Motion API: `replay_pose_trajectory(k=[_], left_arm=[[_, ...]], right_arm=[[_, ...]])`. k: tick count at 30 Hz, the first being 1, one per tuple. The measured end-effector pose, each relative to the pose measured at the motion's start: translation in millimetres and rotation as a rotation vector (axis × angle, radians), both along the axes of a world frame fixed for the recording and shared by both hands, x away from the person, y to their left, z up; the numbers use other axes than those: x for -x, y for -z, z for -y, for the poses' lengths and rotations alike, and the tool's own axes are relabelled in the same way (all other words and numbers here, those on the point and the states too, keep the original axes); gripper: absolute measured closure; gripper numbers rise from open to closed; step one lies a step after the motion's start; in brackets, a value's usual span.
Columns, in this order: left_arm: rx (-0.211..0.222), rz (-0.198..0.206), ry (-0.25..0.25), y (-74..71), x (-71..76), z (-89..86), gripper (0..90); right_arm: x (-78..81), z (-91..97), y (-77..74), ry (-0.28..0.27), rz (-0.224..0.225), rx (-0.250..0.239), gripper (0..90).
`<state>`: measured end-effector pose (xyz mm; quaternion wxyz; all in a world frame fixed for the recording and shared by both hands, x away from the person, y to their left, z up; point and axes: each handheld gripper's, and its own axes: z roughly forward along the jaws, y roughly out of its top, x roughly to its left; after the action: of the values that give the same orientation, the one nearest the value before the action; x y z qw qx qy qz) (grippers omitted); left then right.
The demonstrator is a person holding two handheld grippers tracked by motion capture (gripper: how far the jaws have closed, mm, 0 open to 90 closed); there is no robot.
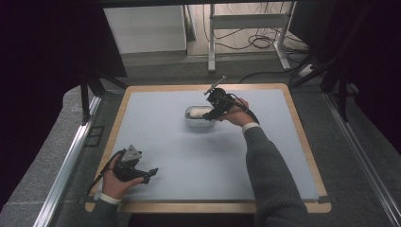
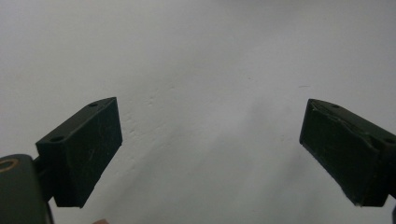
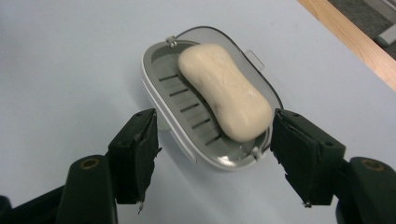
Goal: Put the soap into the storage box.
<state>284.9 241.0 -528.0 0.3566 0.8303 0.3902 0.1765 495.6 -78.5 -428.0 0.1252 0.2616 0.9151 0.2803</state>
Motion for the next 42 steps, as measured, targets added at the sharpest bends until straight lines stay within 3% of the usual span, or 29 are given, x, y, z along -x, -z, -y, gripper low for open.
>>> replay_pose_trajectory(k=[4, 12, 17, 24, 31, 36, 42], left_arm=[[-0.004, -0.001, 0.0, -0.4, -0.1, -0.7, 6.2], [-0.004, -0.004, -0.002, 0.1, -0.1, 0.4, 6.2], [-0.009, -0.004, -0.004, 0.3, 0.0, 0.7, 6.2], [-0.007, -0.004, -0.01, 0.3, -0.4, 0.9, 6.2], [-0.001, 0.0, -0.017, 0.2, 0.3, 1.6, 6.2], [-0.006, -0.001, -0.019, 1.5, -0.7, 2.9, 6.2], [-0.013, -0.005, -0.012, 3.4, -1.4, 4.5, 6.2]], right_arm=[[11.7, 15.0, 3.2, 0.038, -0.001, -0.055, 31.1], [38.1, 46.7, 11.7, 0.064, 0.042, -0.096, 30.4], [65.7, 74.5, 21.0, 0.089, 0.087, -0.094, 29.5], [97.7, 105.7, 32.5, 0.121, 0.115, -0.136, 29.7], [132.5, 131.5, 53.5, 0.17, 0.148, -0.169, 29.7], [141.9, 147.8, 64.5, 0.195, 0.148, -0.166, 29.8], [141.6, 157.4, 74.4, 0.23, 0.138, -0.162, 29.6]])
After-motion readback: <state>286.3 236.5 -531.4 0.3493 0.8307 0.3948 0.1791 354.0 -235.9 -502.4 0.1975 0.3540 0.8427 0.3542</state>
